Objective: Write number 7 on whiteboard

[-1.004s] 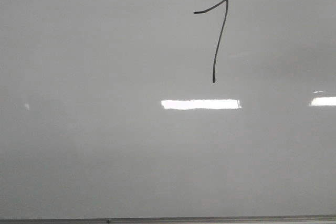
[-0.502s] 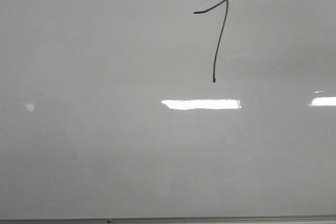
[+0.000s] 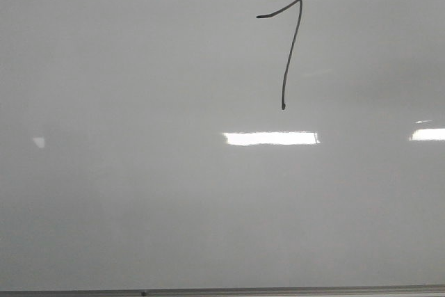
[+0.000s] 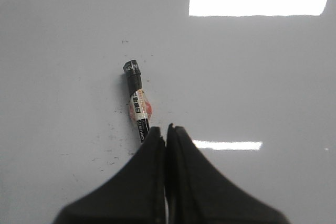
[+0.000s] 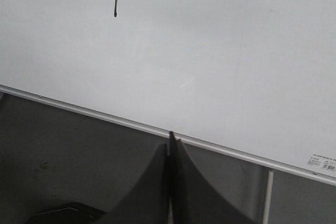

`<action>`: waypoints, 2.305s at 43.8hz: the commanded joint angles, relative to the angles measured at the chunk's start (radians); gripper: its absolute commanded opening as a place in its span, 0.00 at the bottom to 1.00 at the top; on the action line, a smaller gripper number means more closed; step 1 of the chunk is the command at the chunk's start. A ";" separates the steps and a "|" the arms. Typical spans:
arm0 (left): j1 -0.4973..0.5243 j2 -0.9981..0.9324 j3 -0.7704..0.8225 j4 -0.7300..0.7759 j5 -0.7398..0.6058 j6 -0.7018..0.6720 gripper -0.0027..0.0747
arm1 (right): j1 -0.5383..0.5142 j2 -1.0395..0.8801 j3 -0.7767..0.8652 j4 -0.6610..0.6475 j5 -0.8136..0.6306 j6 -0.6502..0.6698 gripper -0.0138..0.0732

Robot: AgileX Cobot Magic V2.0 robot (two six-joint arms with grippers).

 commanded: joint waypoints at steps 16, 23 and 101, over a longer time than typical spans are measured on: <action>-0.007 -0.015 0.015 0.000 -0.085 -0.008 0.01 | -0.008 0.005 -0.027 -0.005 -0.054 0.000 0.08; -0.007 -0.015 0.015 0.000 -0.085 -0.008 0.01 | -0.050 -0.063 0.060 -0.038 -0.209 0.000 0.08; -0.007 -0.012 0.015 0.000 -0.085 -0.008 0.01 | -0.233 -0.602 0.920 -0.116 -1.191 0.105 0.08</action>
